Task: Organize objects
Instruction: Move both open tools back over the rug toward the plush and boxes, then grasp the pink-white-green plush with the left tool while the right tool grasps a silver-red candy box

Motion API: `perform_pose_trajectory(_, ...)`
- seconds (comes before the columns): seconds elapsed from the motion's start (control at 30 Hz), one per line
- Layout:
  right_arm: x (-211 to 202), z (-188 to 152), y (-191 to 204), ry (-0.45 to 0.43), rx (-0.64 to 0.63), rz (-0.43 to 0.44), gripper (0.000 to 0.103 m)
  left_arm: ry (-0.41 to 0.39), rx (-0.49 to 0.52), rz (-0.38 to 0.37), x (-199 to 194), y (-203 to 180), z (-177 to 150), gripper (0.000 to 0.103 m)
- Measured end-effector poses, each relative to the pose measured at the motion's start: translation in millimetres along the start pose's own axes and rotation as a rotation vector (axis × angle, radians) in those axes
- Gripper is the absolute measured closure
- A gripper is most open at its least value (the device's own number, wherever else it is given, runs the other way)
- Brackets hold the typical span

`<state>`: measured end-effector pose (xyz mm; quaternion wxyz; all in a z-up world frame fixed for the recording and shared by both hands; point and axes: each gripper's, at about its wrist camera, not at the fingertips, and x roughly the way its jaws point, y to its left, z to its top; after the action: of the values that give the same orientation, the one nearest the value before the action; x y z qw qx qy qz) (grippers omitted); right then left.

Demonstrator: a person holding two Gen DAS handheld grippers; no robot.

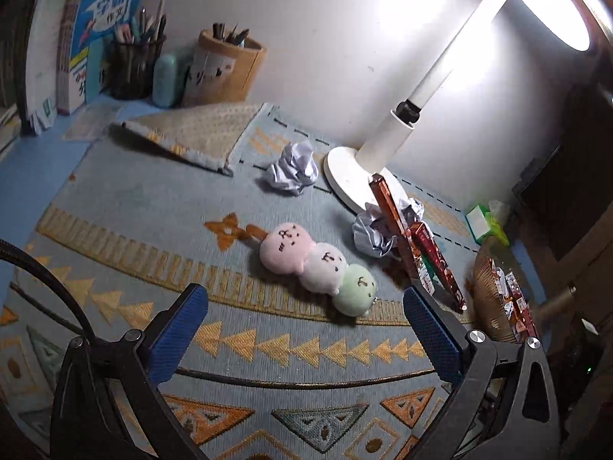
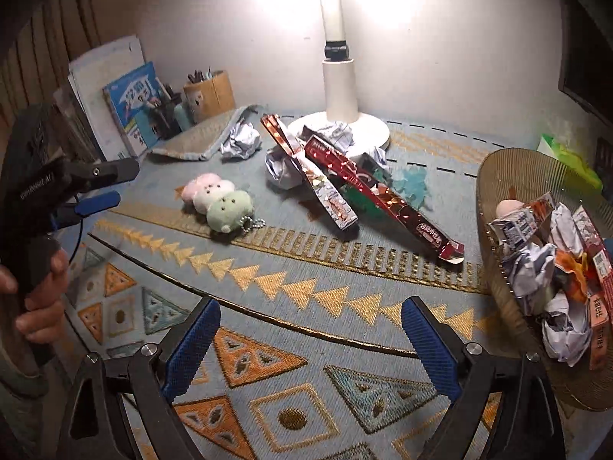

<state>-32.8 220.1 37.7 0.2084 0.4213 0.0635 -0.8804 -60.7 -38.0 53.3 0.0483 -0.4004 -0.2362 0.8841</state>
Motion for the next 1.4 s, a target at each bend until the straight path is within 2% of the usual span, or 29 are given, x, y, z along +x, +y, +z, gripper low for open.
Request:
perform_pose_trajectory(0.03, 11, -2, -4, 0.005, 0.009, -0.006, 0.008, 0.025, -0.025, -0.009, 9, 1, -2, 0.001)
perform_pose_trajectory(0.1, 28, -2, -11, 0.068, 0.055, -0.02, 0.008, 0.055, -0.047, 0.047, 28, -4, -2, 0.001)
perform_pose_trajectory(0.17, 28, -1, -20, 0.059, 0.085, -0.007, 0.009, 0.082, -0.047, 0.098, 51, -16, -1, 0.001)
perform_pose_trajectory(0.23, 27, -2, -29, 0.053, 0.123, 0.027, 0.009, 0.082, -0.076, 0.134, 70, -22, 2, 0.001)
perform_pose_trajectory(0.3, 28, -4, -33, 0.052, 0.143, 0.035, 0.008, 0.029, -0.082, 0.194, 79, -29, 7, 0.001)
perform_pose_trajectory(0.37, 27, -5, -29, 0.05, 0.123, 0.033, 0.008, 0.048, -0.057, 0.234, 95, -36, 13, 0.002)
perform_pose_trajectory(0.43, 27, -6, -21, 0.058, 0.075, 0.027, 0.008, 0.035, 0.025, 0.292, 103, -45, 14, 0.013)
perform_pose_trajectory(0.47, 28, -6, -15, 0.068, 0.046, 0.025, 0.008, 0.038, 0.069, 0.319, 105, -47, 13, 0.028)
perform_pose_trajectory(0.5, 30, -6, -10, 0.074, 0.018, 0.013, 0.008, 0.034, 0.107, 0.333, 104, -47, 12, 0.034)
perform_pose_trajectory(0.6, 34, -5, -3, 0.088, -0.019, 0.004, 0.008, 0.058, 0.158, 0.269, 96, -36, 10, 0.042)
perform_pose_trajectory(0.67, 32, 0, -4, 0.073, -0.003, 0.006, 0.008, 0.065, 0.213, 0.24, 88, -28, 7, 0.042)
perform_pose_trajectory(0.73, 30, 13, -4, 0.046, 0.006, -0.007, 0.008, 0.059, 0.245, 0.174, 79, -16, 1, 0.042)
perform_pose_trajectory(0.8, 33, 31, -4, 0.037, 0.011, -0.043, 0.008, 0.051, 0.184, 0.072, 69, -1, 3, 0.042)
perform_pose_trajectory(0.87, 46, 48, -5, 0.045, 0.015, -0.071, 0.008, 0.026, 0.14, 0.03, 65, 10, 5, 0.042)
perform_pose_trajectory(0.9, 54, 54, -7, 0.052, 0.019, -0.08, 0.012, 0.032, 0.118, 0.026, 67, 14, 7, 0.042)
perform_pose_trajectory(1.0, 75, 63, -12, 0.087, 0.047, -0.117, 0.035, 0.038, 0.085, 0.003, 69, 16, 8, 0.042)
perform_pose_trajectory(1.1, 79, 66, -17, 0.031, 0.089, -0.129, 0.035, 0.039, 0.11, 0.013, 66, 9, 6, 0.042)
perform_pose_trajectory(1.17, 85, 67, -15, 0.04, 0.095, -0.127, 0.037, 0.031, 0.138, 0.033, 68, 3, 6, 0.042)
perform_pose_trajectory(1.23, 86, 67, -11, 0.04, 0.073, -0.139, 0.056, 0.029, 0.165, 0.048, 69, -1, 4, 0.042)
perform_pose_trajectory(1.27, 85, 67, -8, 0.039, 0.068, -0.118, 0.061, 0.029, 0.176, 0.055, 69, -2, 3, 0.042)
perform_pose_trajectory(1.3, 84, 66, -7, 0.041, 0.065, -0.103, 0.074, 0.029, 0.184, 0.063, 70, -4, 3, 0.042)
perform_pose_trajectory(1.4, 75, 58, -2, 0.055, 0.081, -0.037, 0.081, 0.029, 0.189, 0.073, 70, -3, 3, 0.042)
